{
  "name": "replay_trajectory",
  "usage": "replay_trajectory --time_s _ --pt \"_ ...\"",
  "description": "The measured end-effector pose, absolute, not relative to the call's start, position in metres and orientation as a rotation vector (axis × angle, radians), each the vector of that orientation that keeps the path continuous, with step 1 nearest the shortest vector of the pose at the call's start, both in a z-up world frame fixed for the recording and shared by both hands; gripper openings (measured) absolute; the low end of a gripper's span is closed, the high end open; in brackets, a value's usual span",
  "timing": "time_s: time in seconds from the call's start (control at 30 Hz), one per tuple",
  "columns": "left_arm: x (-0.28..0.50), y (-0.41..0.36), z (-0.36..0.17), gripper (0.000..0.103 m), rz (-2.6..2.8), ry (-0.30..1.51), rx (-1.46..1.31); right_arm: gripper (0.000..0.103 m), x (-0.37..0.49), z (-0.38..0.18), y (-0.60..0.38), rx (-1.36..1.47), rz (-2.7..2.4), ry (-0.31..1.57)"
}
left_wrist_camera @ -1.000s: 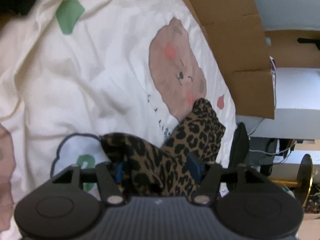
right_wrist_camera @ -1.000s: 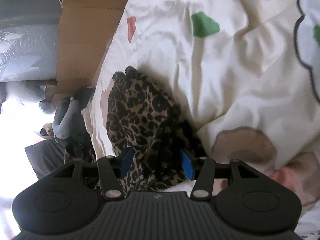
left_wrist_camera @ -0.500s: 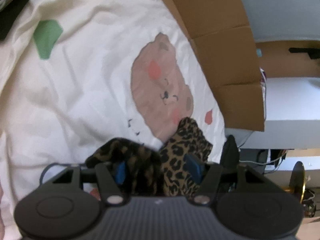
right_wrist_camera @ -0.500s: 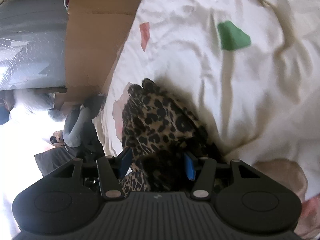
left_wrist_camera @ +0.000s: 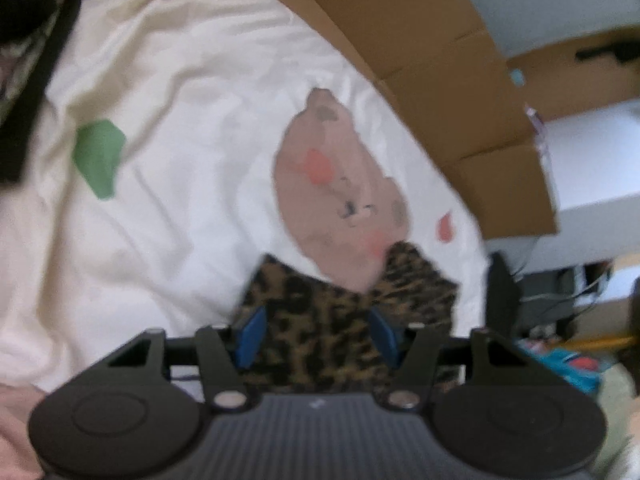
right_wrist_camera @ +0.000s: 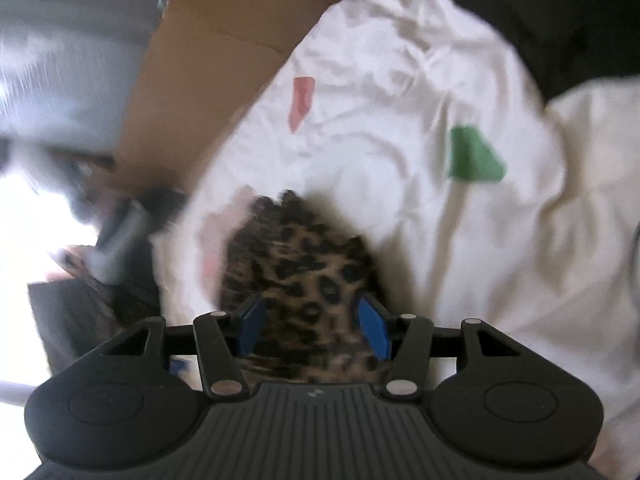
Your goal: Fold clothes
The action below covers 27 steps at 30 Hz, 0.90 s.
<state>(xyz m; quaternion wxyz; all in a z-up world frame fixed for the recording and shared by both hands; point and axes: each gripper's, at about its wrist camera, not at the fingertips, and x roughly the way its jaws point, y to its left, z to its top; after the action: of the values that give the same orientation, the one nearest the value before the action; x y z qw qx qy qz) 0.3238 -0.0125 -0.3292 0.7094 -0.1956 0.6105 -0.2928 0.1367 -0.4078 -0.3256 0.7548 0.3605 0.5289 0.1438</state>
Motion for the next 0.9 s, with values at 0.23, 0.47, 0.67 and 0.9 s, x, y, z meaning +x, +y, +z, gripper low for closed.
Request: replay_trajectory --time_s 0.23,0.47,0.67,0.9 --pt "0.323 -0.019 -0.341 0.052 -0.629 1.347 -0.246 0.046 0.146 -0.331 -0.397 0.572 0.299 1.168" --pt "0.326 -0.04 -0.35 0.052 -0.657 1.347 -0.116 0.042 0.16 -0.335 -0.381 0.491 0.321 1.169" --pt "0.327 -0.052 -0.353 0.047 -0.682 1.31 -0.023 0.021 0.162 -0.335 -0.365 0.395 0.34 1.164" --pt "0.319 -0.051 -0.344 0.006 -0.739 1.28 0.002 0.0 0.159 -0.329 -0.355 0.312 0.356 1.159"
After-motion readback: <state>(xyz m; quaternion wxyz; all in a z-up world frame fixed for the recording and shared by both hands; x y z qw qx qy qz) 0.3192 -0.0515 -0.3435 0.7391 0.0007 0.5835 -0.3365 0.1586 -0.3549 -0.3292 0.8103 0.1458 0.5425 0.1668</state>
